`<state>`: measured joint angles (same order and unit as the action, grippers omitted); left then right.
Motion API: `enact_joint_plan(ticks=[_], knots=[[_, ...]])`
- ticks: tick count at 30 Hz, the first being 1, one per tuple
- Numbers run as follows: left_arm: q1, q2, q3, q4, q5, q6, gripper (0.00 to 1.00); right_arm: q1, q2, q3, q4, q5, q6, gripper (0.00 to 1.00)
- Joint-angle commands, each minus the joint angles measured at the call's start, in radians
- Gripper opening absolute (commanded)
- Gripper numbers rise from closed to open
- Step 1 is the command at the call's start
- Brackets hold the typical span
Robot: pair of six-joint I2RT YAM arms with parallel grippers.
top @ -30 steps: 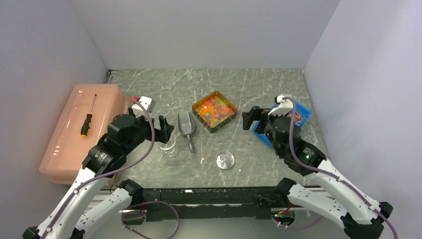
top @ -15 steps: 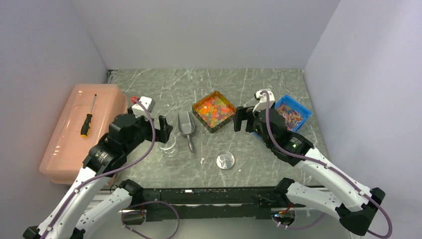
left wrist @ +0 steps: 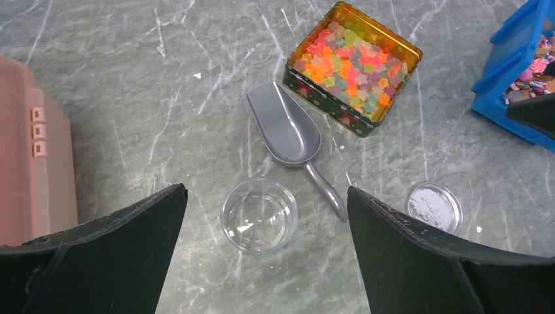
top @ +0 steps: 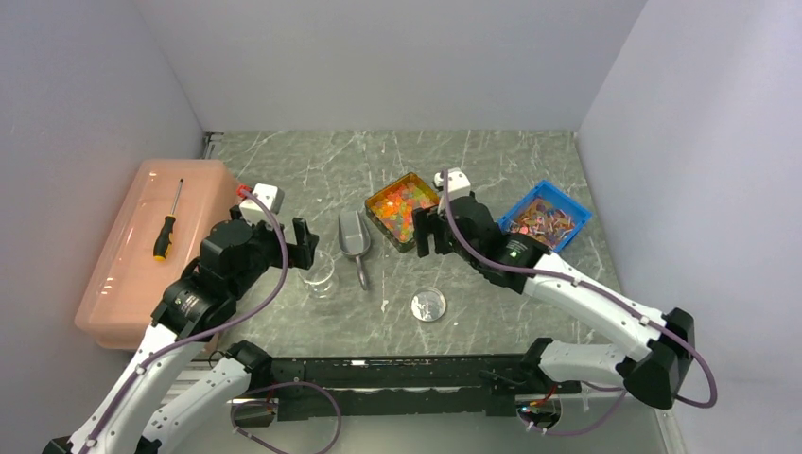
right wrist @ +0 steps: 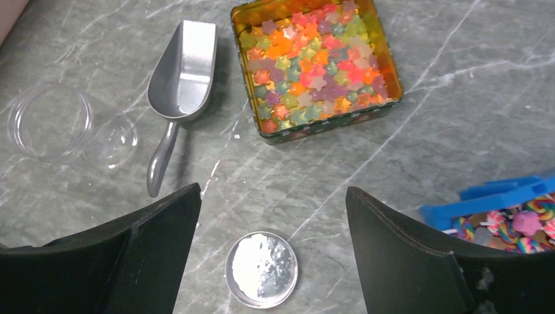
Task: Pack the candies
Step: Adjust the storage box at the center of the board.
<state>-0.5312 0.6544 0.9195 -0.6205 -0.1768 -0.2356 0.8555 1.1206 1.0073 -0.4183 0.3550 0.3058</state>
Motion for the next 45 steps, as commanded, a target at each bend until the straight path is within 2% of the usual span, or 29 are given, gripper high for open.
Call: enact_joint_plan(ticks=[1, 4, 7, 10, 18, 22, 28, 32, 35, 38, 42, 45], knots=[[0.004, -0.007, 0.011, -0.016, -0.036, -0.027, 0.99, 0.01, 0.07, 0.083, 0.011, -0.011, 0.035, 0.83], [0.004, -0.013, 0.009, -0.013, -0.037, -0.028, 0.99, 0.01, 0.13, 0.121, 0.002, 0.004, 0.044, 0.81], [0.004, -0.018, 0.009, -0.014, -0.042, -0.029, 0.99, 0.01, 0.19, 0.157, -0.005, 0.003, 0.049, 0.75], [0.004, -0.021, 0.009, -0.013, -0.044, -0.029, 0.99, 0.008, 0.25, 0.192, 0.001, -0.023, 0.04, 0.63], [0.004, -0.031, 0.007, -0.013, -0.045, -0.029, 0.99, -0.01, 0.454, 0.313, -0.011, -0.061, 0.026, 0.41], [0.004, -0.034, 0.006, -0.013, -0.046, -0.028, 0.99, -0.038, 0.524, 0.35, -0.016, -0.093, 0.035, 0.37], [0.004, -0.039, 0.005, -0.012, -0.039, -0.029, 0.99, -0.088, 0.533, 0.358, -0.062, -0.032, 0.099, 0.37], [0.004, -0.044, 0.004, -0.009, -0.033, -0.028, 0.99, -0.137, 0.497, 0.342, -0.124, 0.069, 0.196, 0.4], [0.004, -0.046, 0.004, -0.007, -0.027, -0.028, 0.99, -0.18, 0.435, 0.295, -0.123, 0.103, 0.257, 0.45], [0.005, -0.046, 0.005, -0.005, -0.021, -0.027, 0.99, -0.229, 0.383, 0.27, -0.148, 0.124, 0.299, 0.47], [0.007, -0.046, 0.004, -0.002, -0.012, -0.027, 0.99, -0.285, 0.357, 0.274, -0.215, 0.201, 0.352, 0.47], [0.008, -0.044, 0.005, -0.004, -0.009, -0.025, 0.99, -0.308, 0.357, 0.296, -0.277, 0.268, 0.391, 0.53]])
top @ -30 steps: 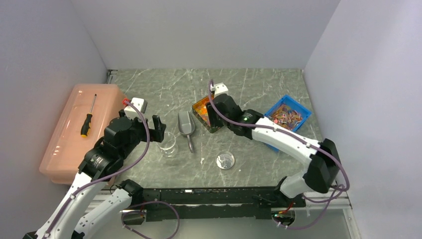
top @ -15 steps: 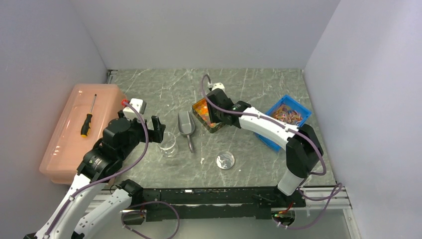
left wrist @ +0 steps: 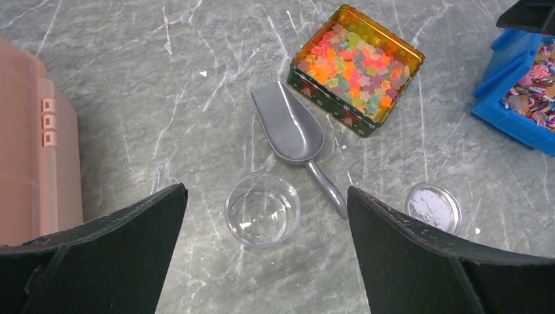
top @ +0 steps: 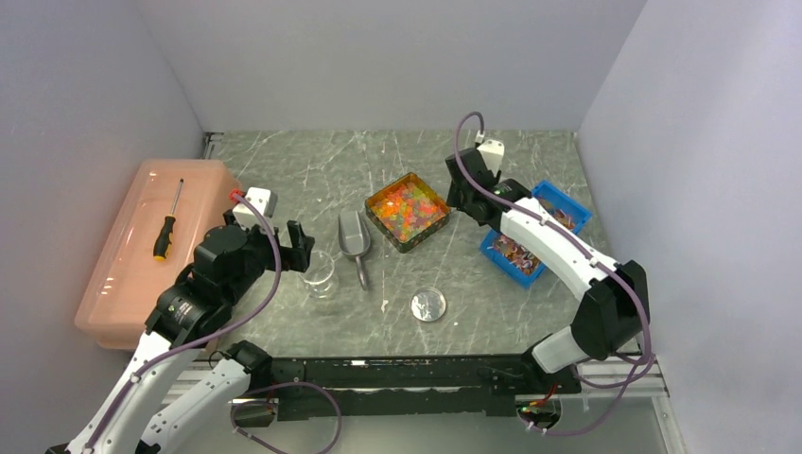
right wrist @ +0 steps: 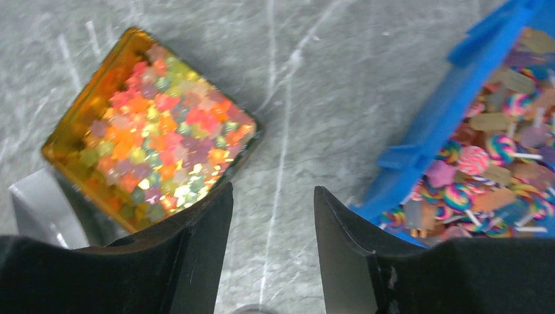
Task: Pack the candies
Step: Adjust the storage box at the center of the board.
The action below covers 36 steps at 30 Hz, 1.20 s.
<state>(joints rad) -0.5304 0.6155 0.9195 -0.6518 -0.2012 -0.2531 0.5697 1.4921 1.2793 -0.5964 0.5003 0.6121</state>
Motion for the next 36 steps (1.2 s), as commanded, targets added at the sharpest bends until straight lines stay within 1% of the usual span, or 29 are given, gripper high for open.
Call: enact_joint_plan(ticks=[1, 5, 8, 12, 19, 26, 36], knots=[[0.007, -0.004, 0.005, 0.027, 0.015, -0.009, 0.99, -0.031, -0.01, 0.035, -0.121, 0.142, 0.1, 0.53], [0.007, -0.008, 0.005, 0.024, 0.011, -0.008, 0.99, -0.075, -0.004, 0.066, -0.219, 0.202, 0.187, 0.53], [0.007, -0.012, 0.003, 0.027, 0.014, -0.008, 0.99, -0.127, -0.017, 0.053, -0.236, 0.191, 0.239, 0.52], [0.008, -0.011, 0.004, 0.026, 0.012, -0.009, 0.99, -0.174, -0.055, 0.013, -0.22, 0.2, 0.267, 0.51], [0.009, -0.008, 0.005, 0.026, 0.016, -0.009, 0.99, -0.283, -0.071, -0.03, -0.188, 0.135, 0.304, 0.51], [0.009, -0.017, 0.002, 0.027, 0.015, -0.008, 0.99, -0.359, -0.038, -0.053, -0.141, 0.06, 0.308, 0.49], [0.009, -0.015, 0.004, 0.024, 0.018, -0.008, 0.99, -0.411, 0.055, -0.033, -0.096, -0.013, 0.29, 0.47]])
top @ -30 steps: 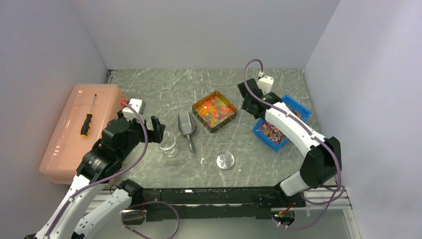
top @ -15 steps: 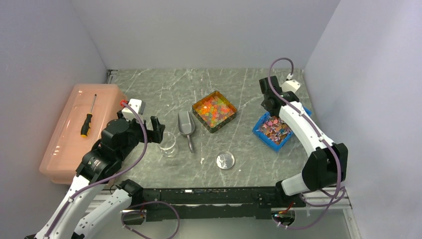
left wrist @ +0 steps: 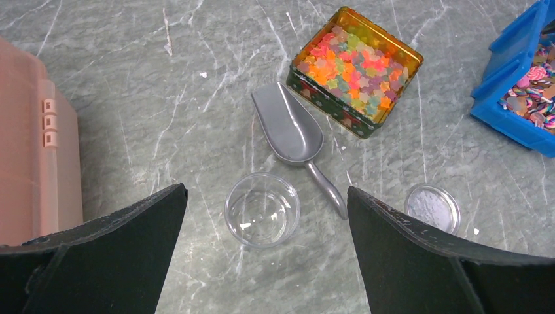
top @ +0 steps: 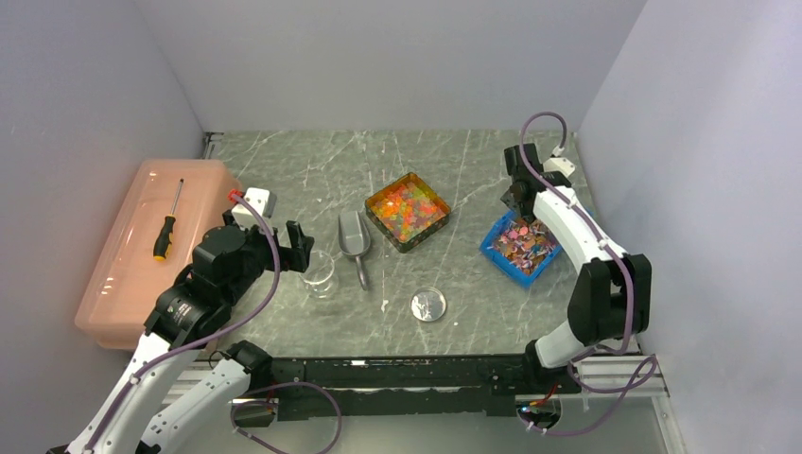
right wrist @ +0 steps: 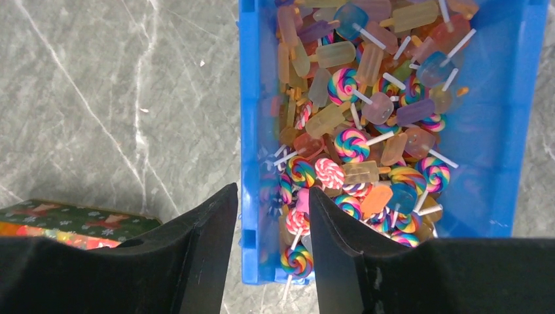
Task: Pack the candies
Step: Adjust the storage box at the center of the board.
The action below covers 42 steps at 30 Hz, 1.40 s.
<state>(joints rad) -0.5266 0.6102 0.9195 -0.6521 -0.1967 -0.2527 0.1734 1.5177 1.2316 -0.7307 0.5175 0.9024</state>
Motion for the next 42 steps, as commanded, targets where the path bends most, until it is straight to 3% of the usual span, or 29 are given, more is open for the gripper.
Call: enact_joint_plan(ticks=[1, 17, 23, 29, 37, 42], knots=[[0.005, -0.009, 0.005, 0.024, 0.012, -0.009, 0.99, -0.016, 0.036, 0.014, 0.044, -0.031, 0.001, 0.46], [0.007, -0.002, 0.004, 0.026, 0.024, -0.009, 0.99, -0.027, 0.146, 0.039, 0.084, -0.066, -0.019, 0.39], [0.007, 0.001, 0.004, 0.026, 0.026, -0.009, 0.99, -0.026, 0.13, 0.019, 0.103, -0.077, -0.023, 0.27], [0.009, 0.003, 0.005, 0.026, 0.031, -0.009, 0.99, -0.027, 0.13, 0.032, 0.095, -0.089, -0.05, 0.21], [0.013, 0.003, 0.004, 0.029, 0.037, -0.01, 0.99, -0.026, 0.106, 0.008, 0.169, -0.182, -0.183, 0.02], [0.015, 0.007, 0.004, 0.029, 0.04, -0.01, 0.99, -0.027, 0.087, -0.019, 0.224, -0.257, -0.261, 0.0]])
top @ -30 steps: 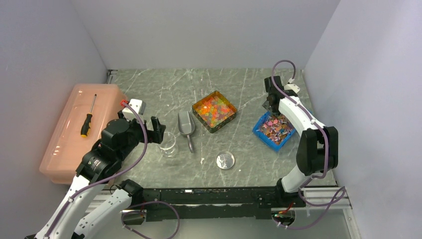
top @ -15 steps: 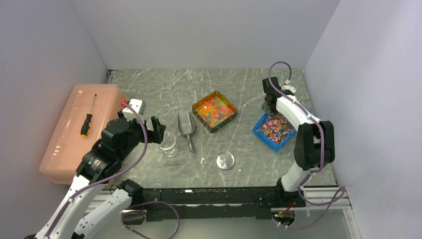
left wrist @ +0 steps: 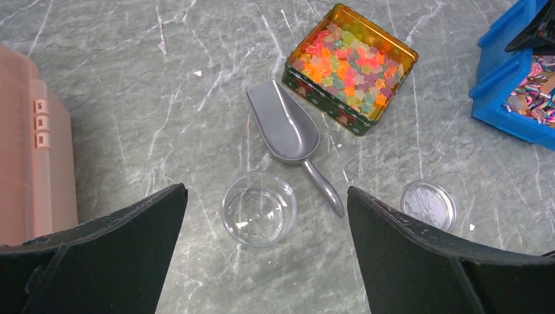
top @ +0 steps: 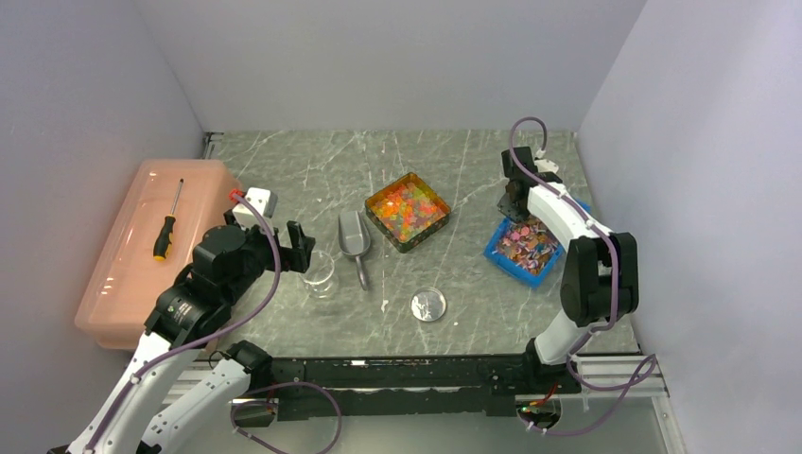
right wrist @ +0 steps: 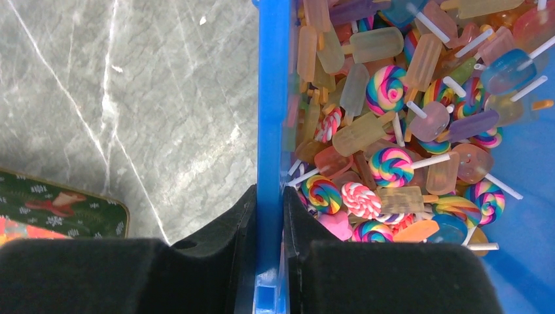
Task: Pack the candies
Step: Adjust the storage box at the center of the board.
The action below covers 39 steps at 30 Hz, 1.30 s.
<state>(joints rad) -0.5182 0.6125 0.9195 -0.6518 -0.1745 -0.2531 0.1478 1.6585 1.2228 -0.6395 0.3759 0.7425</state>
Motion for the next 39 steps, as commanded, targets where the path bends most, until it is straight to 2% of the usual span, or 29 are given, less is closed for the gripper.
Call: enact_joint_plan(ticks=[1, 10, 22, 34, 39], knots=[[0.007, 0.006, 0.003, 0.029, 0.019, -0.01, 0.99, 0.0, -0.056, -0.014, 0.143, -0.142, -0.116, 0.0], [0.009, 0.003, 0.004, 0.027, 0.017, -0.011, 0.99, 0.023, -0.085, -0.051, 0.245, -0.321, -0.244, 0.0], [0.009, 0.008, 0.004, 0.025, 0.008, -0.011, 0.99, 0.157, -0.037, 0.013, 0.255, -0.29, -0.281, 0.0], [0.01, 0.014, 0.004, 0.018, -0.011, -0.011, 0.99, 0.214, 0.057, 0.108, 0.276, -0.367, -0.343, 0.0], [0.009, 0.016, 0.001, 0.018, -0.016, -0.011, 0.99, 0.22, 0.051, 0.113, 0.267, -0.354, -0.368, 0.09]])
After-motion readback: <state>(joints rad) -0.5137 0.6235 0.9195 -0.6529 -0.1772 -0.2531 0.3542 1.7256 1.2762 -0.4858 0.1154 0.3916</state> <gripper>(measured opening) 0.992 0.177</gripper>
